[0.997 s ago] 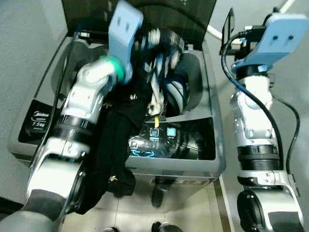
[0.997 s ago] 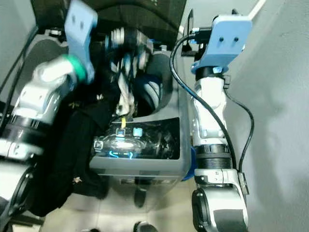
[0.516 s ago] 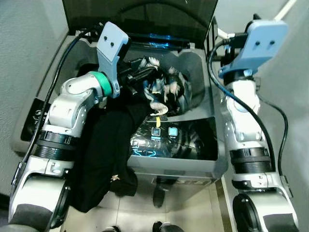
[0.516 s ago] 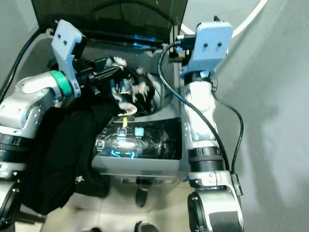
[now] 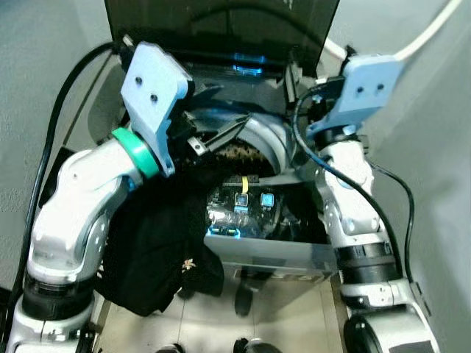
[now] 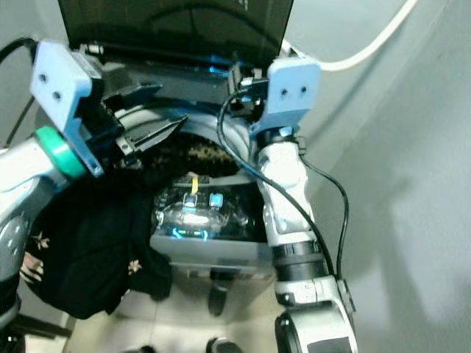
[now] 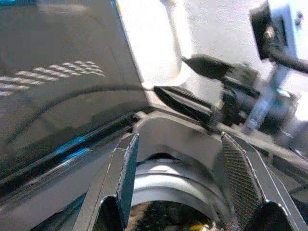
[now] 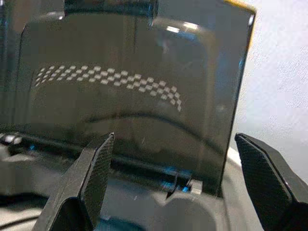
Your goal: Clothes washing
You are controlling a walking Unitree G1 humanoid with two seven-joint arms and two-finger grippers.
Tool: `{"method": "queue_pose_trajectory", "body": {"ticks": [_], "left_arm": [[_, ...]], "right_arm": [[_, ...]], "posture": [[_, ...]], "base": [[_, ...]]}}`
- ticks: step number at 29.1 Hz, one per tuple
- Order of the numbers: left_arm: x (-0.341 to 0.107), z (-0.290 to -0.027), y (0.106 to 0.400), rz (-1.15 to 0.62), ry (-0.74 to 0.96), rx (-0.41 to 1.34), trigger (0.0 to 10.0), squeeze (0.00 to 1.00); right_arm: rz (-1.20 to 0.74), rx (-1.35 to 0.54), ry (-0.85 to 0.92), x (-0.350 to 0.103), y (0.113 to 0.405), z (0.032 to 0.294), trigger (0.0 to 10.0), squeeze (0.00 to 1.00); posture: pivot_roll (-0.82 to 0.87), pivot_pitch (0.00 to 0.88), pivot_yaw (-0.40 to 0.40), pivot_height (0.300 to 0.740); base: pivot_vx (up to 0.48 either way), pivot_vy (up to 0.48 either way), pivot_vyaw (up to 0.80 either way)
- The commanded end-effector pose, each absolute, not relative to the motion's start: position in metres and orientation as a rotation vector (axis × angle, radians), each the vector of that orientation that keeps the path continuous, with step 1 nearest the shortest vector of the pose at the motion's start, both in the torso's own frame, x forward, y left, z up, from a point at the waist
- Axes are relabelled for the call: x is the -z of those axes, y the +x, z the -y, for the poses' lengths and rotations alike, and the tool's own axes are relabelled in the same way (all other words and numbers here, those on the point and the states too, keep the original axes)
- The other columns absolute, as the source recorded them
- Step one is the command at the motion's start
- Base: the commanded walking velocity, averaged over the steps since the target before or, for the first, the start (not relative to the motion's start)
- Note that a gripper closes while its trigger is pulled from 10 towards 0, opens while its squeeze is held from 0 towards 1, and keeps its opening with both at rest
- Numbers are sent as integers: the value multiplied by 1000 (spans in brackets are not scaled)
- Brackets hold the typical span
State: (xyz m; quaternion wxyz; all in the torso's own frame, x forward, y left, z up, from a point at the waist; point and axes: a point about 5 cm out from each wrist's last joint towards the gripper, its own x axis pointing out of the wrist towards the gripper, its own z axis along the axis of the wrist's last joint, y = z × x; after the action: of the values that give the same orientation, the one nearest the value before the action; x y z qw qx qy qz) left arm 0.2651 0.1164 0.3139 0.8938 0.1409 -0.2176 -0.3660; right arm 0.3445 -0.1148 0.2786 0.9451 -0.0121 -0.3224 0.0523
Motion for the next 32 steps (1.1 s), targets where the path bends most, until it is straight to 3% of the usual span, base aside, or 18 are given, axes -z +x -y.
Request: {"method": "queue_pose_trajectory", "body": {"ticks": [1, 19, 21, 23, 32], "left_arm": [[-310, -116, 255, 440, 282, 734, 10000, 0], [-271, -143, 230, 258, 274, 536, 10000, 0], [-262, -152, 231, 226, 259, 447, 10000, 0], [-243, -170, 240, 149, 120, 232, 10000, 0], [-226, -186, 248, 40, 141, 49, 10000, 0]], "right_arm": [[610, -126, 12, -272, 341, 117, 10000, 0], [428, -272, 144, -240, 318, 125, 10000, 0], [406, -290, 164, -235, 316, 124, 10000, 0], [373, -307, 185, -227, 317, 118, 10000, 0], [367, -314, 190, -229, 321, 115, 10000, 0]], "posture": [[120, 110, -34, 740], [110, 124, -38, 740], [111, 123, -39, 740], [113, 119, -42, 740], [117, 114, -34, 740]], "base": [[0, 0, 0], [0, 0, 0], [0, 0, 0], [0, 0, 0], [0, 0, 0]]}}
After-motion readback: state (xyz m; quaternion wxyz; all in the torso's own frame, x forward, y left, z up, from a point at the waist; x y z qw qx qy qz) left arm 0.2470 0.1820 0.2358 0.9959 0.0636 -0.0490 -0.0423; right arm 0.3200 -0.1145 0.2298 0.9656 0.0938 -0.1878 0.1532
